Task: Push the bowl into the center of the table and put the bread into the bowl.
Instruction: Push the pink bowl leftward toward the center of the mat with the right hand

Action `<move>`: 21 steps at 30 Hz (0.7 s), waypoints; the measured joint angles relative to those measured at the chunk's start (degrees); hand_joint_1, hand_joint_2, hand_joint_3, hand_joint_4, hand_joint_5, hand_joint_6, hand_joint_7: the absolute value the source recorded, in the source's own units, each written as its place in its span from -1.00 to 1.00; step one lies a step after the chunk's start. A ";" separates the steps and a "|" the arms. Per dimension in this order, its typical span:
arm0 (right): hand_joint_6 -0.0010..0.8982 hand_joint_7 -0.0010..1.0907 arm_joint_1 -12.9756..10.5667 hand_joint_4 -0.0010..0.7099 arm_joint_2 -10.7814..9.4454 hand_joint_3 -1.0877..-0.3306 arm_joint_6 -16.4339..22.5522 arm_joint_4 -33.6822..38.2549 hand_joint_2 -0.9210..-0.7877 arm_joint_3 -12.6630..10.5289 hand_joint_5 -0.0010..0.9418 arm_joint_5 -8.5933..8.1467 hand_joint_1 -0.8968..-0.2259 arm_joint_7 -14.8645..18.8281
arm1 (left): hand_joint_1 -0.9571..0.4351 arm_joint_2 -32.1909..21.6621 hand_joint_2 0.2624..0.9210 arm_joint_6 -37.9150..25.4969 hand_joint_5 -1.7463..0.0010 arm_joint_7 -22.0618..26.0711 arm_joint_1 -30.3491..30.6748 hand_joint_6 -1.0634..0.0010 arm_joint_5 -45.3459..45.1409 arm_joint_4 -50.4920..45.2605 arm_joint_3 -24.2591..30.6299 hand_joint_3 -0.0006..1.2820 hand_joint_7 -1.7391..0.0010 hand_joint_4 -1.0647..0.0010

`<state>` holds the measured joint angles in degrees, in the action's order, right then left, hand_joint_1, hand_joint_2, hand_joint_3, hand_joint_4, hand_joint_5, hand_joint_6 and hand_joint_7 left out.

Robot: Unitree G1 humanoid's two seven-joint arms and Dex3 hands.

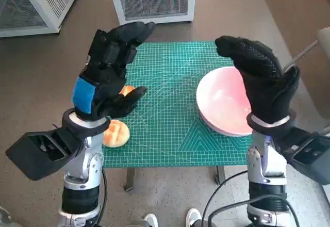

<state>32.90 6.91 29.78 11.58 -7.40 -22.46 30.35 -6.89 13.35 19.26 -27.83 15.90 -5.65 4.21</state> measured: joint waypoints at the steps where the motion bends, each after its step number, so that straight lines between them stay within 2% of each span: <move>1: -0.92 0.09 0.00 -0.05 0.15 0.51 0.20 0.32 -1.00 -0.28 -1.00 -0.03 0.05 0.23 | -0.47 0.01 1.00 0.07 0.35 0.00 0.00 1.00 -0.02 0.02 0.00 -0.43 0.05 1.00; 5: -0.93 0.06 0.53 -0.07 1.49 0.45 2.10 3.82 -1.00 -2.04 -1.00 -0.53 0.05 1.56 | -0.47 0.06 1.00 0.49 0.35 0.00 0.00 1.00 -0.09 0.21 0.03 -0.43 0.05 1.00; 9: -0.93 0.04 2.35 -0.08 3.14 0.38 5.06 10.39 -1.00 -4.91 -1.00 -0.99 0.06 2.23 | -0.47 0.09 1.00 0.63 0.35 -0.06 0.01 1.00 -0.20 0.28 0.02 -0.43 0.05 1.00; 14: -0.91 -0.05 5.33 -0.16 5.65 0.21 10.29 20.94 -1.00 -8.41 -0.95 0.79 0.08 0.32 | -0.46 0.13 1.00 0.91 0.35 -0.07 0.05 1.00 -0.21 0.28 0.00 -0.42 0.05 1.00; 17: -0.96 0.02 6.94 -0.16 7.11 0.15 12.47 26.82 -1.00 -10.05 -0.95 2.39 0.08 -1.98 | -0.46 0.13 1.00 1.02 0.37 -0.07 0.08 1.00 -0.21 0.28 0.01 -0.43 0.05 1.00; 21: -0.99 0.07 8.84 -0.18 8.96 0.07 13.90 34.59 -1.00 -11.80 -0.97 3.33 0.10 -5.12 | -0.47 0.12 1.00 1.06 0.38 -0.07 0.18 1.00 -0.20 0.28 0.01 -0.43 0.05 1.00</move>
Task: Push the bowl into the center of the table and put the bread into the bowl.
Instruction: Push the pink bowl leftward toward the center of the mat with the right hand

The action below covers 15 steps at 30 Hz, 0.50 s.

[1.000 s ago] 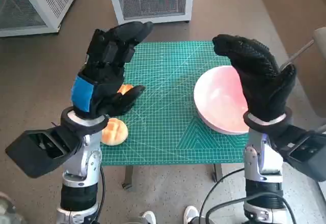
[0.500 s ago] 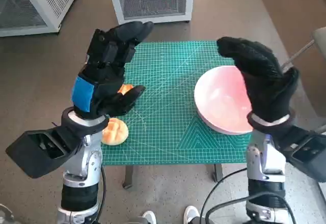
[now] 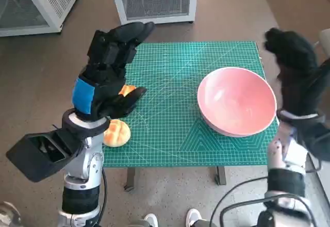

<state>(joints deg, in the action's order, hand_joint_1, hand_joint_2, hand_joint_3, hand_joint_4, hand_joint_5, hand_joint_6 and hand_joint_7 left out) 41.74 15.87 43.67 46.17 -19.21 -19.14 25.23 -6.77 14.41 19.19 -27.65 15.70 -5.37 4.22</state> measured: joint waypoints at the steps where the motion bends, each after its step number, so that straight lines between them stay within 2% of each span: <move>1: -0.99 0.07 0.38 -0.18 0.38 0.07 0.01 1.67 -1.00 -0.35 -0.97 0.26 0.11 -0.69 | -0.47 0.00 1.00 0.00 0.38 0.00 0.02 1.00 0.00 0.00 0.00 -0.43 0.05 1.00; 8: -1.00 0.09 2.51 -0.18 3.28 0.03 -1.65 13.12 -1.00 -2.71 -0.97 0.95 0.18 -5.00 | -0.47 -0.03 1.00 0.04 0.39 0.00 0.44 1.00 0.00 0.00 0.09 -0.43 0.05 1.00; 15: -0.97 0.10 3.05 -0.18 4.19 0.06 -5.22 19.93 -1.00 -3.94 -0.98 1.35 0.23 -8.69 | -0.47 -0.02 1.00 0.08 0.39 -0.01 1.08 1.00 0.00 -0.01 0.10 -0.43 0.06 0.99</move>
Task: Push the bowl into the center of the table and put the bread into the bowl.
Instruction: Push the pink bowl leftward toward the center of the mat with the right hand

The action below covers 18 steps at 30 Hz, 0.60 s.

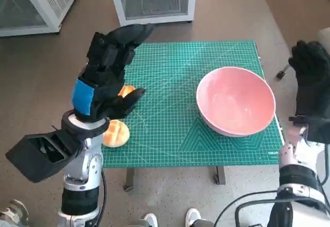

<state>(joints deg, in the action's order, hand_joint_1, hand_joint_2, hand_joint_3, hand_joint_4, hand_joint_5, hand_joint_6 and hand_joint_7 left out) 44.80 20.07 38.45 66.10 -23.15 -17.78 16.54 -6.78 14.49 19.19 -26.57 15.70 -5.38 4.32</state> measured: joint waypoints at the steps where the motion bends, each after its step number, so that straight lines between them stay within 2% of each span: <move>1: -0.95 0.09 -0.01 -0.16 0.00 0.10 -0.46 0.66 -1.00 -0.18 -0.97 0.00 0.21 -0.34 | -0.47 0.00 1.00 0.00 0.39 0.00 0.07 1.00 0.00 0.00 0.00 -0.43 0.06 0.99; 10: -0.81 0.01 -0.45 -0.12 -0.07 0.17 -5.41 5.04 -1.00 -0.64 -0.98 0.30 0.26 -2.97 | -0.47 -0.03 1.00 0.00 0.41 0.00 0.38 1.00 0.00 -0.02 0.02 -0.43 0.08 1.00; 18: -0.77 -0.04 -1.39 -0.17 -0.55 0.09 -8.05 6.65 -1.00 -0.31 -1.00 1.88 0.27 -3.38 | -0.47 -0.13 1.00 0.00 0.44 -0.04 0.66 1.00 -0.01 -0.03 0.05 -0.43 0.10 1.00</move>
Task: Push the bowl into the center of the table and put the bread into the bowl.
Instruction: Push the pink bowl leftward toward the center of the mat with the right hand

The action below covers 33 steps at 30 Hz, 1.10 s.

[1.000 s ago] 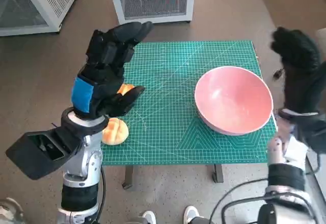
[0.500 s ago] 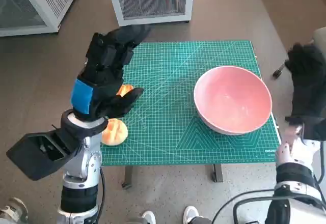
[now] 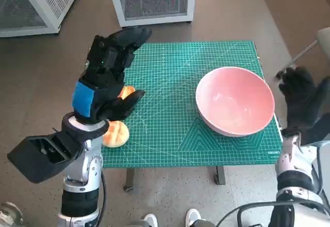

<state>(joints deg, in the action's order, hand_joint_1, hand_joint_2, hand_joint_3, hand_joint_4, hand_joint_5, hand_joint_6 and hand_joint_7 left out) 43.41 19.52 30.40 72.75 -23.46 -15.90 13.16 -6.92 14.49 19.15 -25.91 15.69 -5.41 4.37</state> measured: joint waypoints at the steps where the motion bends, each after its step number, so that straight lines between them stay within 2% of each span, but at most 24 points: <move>1: -0.77 -0.05 -0.07 -0.18 -0.16 0.08 -0.22 0.11 -1.00 -0.01 -1.00 0.16 0.26 0.00 | -0.46 -0.01 1.00 0.00 0.44 -0.02 0.03 1.00 0.00 -0.01 0.00 -0.43 0.10 1.00; 11: -0.75 -0.22 -0.17 -0.16 -3.30 0.00 -2.37 0.96 -1.00 0.11 -0.99 0.58 0.34 -0.58 | -0.45 -0.42 1.00 -0.01 0.53 -0.01 0.32 1.00 0.03 -0.05 0.12 -0.44 0.10 0.94; 17: -0.72 -0.25 0.26 -0.16 -5.46 0.04 -4.33 1.32 -1.00 -0.22 -0.99 0.38 0.25 -0.58 | -0.44 -1.23 1.00 -0.12 0.58 0.04 0.42 1.00 0.18 -0.14 0.50 -0.44 0.10 0.89; 33: -0.69 -0.25 5.37 -0.15 -11.92 0.20 -7.03 1.67 -1.00 -2.40 -0.99 -0.76 0.16 1.99 | -0.43 -2.60 1.00 -0.93 0.69 0.14 2.36 0.98 0.36 -2.70 1.08 -0.46 0.15 0.77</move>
<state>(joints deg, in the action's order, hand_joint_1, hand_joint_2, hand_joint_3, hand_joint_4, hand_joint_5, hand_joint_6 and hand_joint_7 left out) 48.78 7.60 23.37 74.43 -25.86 -16.66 15.14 -9.51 13.55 19.29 -23.55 16.04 -8.10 5.45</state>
